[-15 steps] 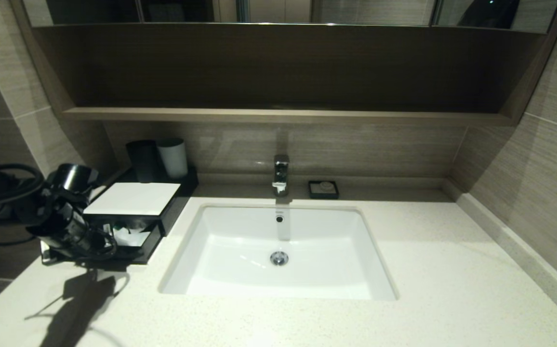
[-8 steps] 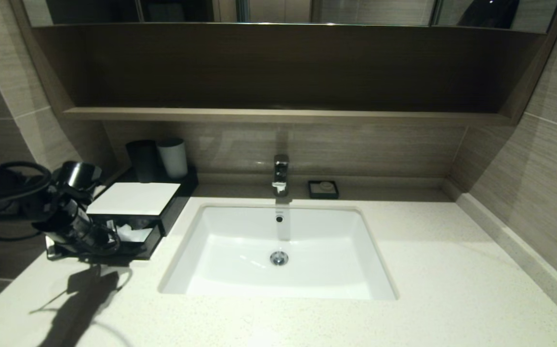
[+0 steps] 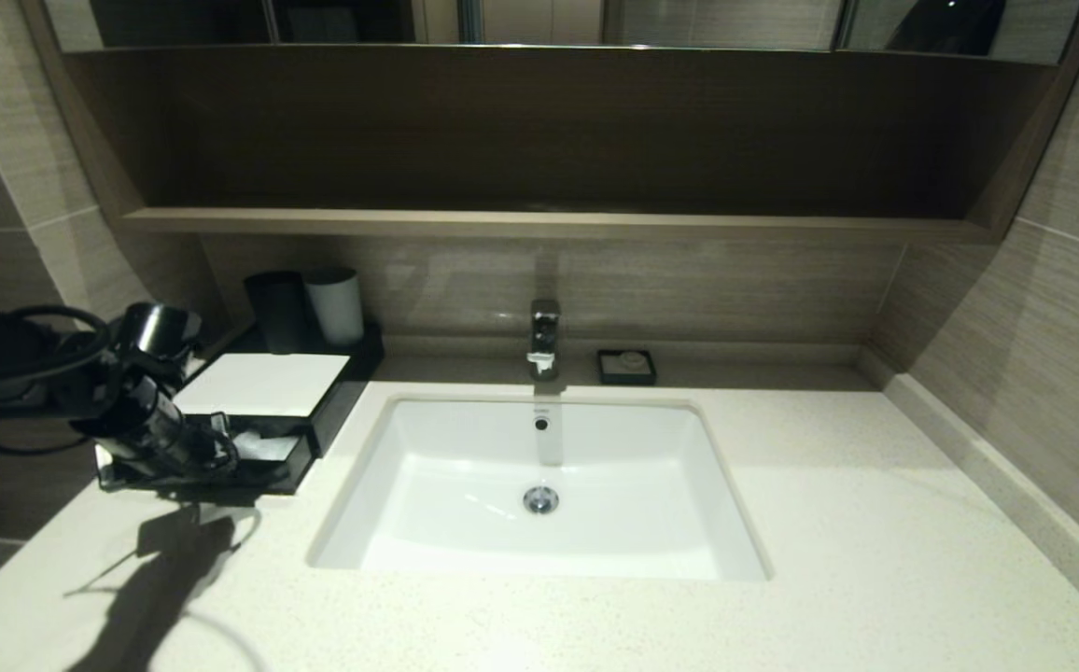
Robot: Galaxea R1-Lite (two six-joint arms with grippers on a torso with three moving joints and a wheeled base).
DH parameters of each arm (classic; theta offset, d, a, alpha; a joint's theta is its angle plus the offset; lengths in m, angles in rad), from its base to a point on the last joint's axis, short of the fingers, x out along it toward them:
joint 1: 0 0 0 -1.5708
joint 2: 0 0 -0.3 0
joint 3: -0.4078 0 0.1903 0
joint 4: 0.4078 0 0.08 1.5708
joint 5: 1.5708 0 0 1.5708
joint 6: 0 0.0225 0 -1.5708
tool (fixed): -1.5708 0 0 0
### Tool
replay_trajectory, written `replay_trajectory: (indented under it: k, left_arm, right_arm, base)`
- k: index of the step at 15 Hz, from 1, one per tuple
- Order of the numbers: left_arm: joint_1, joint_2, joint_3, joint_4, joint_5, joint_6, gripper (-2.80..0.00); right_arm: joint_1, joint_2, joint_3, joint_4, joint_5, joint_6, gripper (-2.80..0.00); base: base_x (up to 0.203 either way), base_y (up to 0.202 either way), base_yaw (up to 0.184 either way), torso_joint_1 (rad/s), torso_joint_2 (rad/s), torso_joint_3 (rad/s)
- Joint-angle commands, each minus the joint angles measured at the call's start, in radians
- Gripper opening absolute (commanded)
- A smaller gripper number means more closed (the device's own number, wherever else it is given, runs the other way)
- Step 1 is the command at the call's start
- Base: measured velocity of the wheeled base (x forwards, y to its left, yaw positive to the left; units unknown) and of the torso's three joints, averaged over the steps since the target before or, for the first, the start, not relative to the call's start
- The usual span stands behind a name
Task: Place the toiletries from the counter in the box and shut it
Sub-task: Close the drawer
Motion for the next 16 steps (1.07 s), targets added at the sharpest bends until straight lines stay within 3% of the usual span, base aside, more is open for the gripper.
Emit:
replay_trajectory:
  k: [1,16]
  left_arm:
    - [0.0,0.009,-0.009,0.002,0.001,0.0,-2.8]
    - [0.0,-0.02,-0.065,0.003,0.001,-0.029,-2.8]
  right_arm:
    - [0.0,0.0,0.002,0.0,0.0,-0.001,-2.8]
    - [0.0,-0.001,0.002,0.0,0.0,0.0,-2.8]
  base:
    - [0.0,0.0,0.0,0.0,0.0,0.0]
    - [0.0,0.0,0.0,0.0,0.0,0.0]
